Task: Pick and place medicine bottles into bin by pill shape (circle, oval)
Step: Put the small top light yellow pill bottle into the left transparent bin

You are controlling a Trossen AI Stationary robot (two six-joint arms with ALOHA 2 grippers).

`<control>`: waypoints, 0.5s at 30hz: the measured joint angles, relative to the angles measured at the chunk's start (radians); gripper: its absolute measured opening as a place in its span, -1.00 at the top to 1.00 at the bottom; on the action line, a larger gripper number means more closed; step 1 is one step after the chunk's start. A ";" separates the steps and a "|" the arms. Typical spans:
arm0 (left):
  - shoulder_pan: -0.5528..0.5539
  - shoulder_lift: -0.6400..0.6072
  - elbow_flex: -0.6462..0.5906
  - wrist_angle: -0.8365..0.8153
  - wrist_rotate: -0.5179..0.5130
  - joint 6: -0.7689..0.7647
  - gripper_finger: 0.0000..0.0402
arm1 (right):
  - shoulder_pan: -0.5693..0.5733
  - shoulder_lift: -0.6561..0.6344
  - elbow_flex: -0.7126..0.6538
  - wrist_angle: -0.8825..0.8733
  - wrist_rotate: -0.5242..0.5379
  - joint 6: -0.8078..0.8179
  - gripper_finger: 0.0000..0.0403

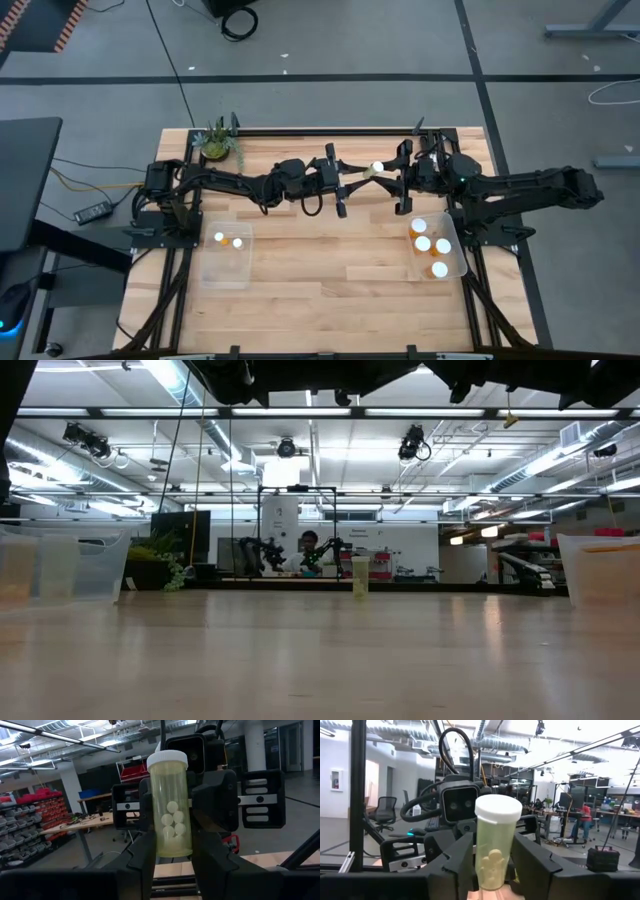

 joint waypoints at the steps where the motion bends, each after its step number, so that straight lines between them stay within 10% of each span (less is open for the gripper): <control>1: 0.002 0.000 0.000 -0.001 0.000 0.000 0.40 | -0.001 0.003 0.000 0.000 0.001 0.000 0.31; 15: 0.005 0.000 0.001 -0.063 -0.003 0.002 0.33 | -0.005 0.025 0.000 -0.012 0.004 0.008 0.45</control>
